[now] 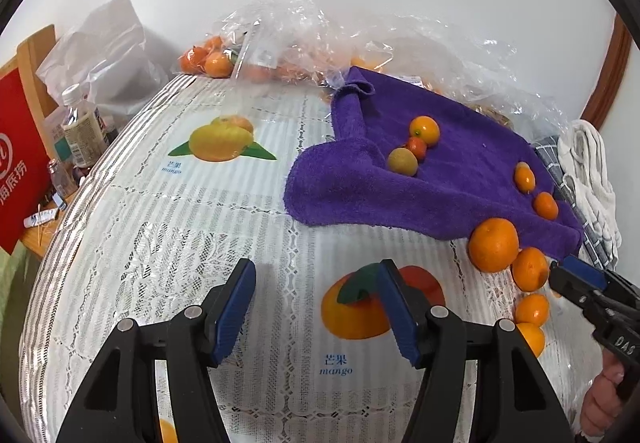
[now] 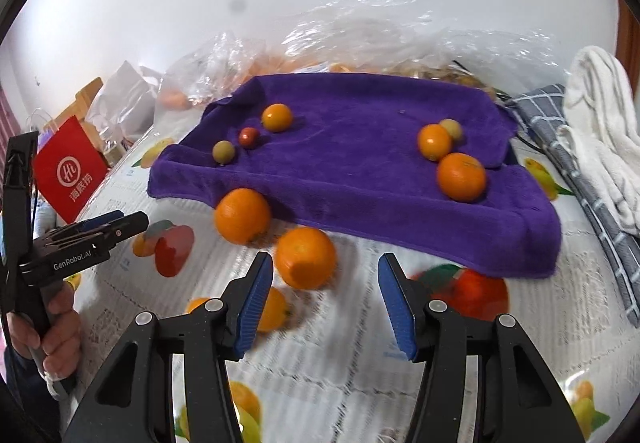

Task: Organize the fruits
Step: 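Withdraw both open tools from the towel toward the loose fruits, then grasp another orange tangerine on the bed cover with the right tool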

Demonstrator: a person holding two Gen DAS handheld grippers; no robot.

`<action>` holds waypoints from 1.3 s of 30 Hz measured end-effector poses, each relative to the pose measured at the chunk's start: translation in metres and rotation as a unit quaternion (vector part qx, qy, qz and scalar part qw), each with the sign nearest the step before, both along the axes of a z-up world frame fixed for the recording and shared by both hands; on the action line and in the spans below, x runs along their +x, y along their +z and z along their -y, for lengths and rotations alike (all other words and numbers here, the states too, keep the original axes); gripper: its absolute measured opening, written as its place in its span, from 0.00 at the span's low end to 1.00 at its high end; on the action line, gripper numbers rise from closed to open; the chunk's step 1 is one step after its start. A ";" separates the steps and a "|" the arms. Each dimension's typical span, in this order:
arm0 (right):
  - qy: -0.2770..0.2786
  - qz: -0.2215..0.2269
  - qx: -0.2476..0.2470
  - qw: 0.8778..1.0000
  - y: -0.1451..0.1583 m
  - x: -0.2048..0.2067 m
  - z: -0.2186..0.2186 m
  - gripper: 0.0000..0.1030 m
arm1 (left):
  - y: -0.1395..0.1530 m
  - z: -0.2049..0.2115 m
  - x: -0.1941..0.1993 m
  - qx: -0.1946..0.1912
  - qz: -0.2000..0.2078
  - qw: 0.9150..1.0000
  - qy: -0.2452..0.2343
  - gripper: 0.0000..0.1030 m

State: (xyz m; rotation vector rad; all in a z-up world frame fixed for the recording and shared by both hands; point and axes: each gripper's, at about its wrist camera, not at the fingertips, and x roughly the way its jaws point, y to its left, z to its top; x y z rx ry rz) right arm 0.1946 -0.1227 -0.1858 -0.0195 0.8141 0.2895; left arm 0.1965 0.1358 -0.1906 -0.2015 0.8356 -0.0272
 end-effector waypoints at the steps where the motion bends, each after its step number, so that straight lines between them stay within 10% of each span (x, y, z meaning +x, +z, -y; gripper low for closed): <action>1: 0.002 -0.003 -0.008 1.000 -0.002 0.003 -0.005 0.53 | 0.000 -0.002 0.000 -0.004 -0.001 1.000 0.002 0.59; 11: -0.008 -0.044 -0.011 0.999 -0.018 0.028 -0.012 0.53 | 0.002 -0.004 0.002 -0.026 -0.002 1.000 0.004 0.61; 15: 0.003 -0.053 0.018 0.998 -0.018 0.028 -0.008 0.38 | 0.001 -0.002 0.002 -0.016 -0.001 1.000 0.002 0.62; 39: -0.089 -0.006 -0.053 0.995 -0.022 -0.002 0.066 0.38 | -0.005 0.021 0.006 0.044 -0.027 0.998 -0.031 0.68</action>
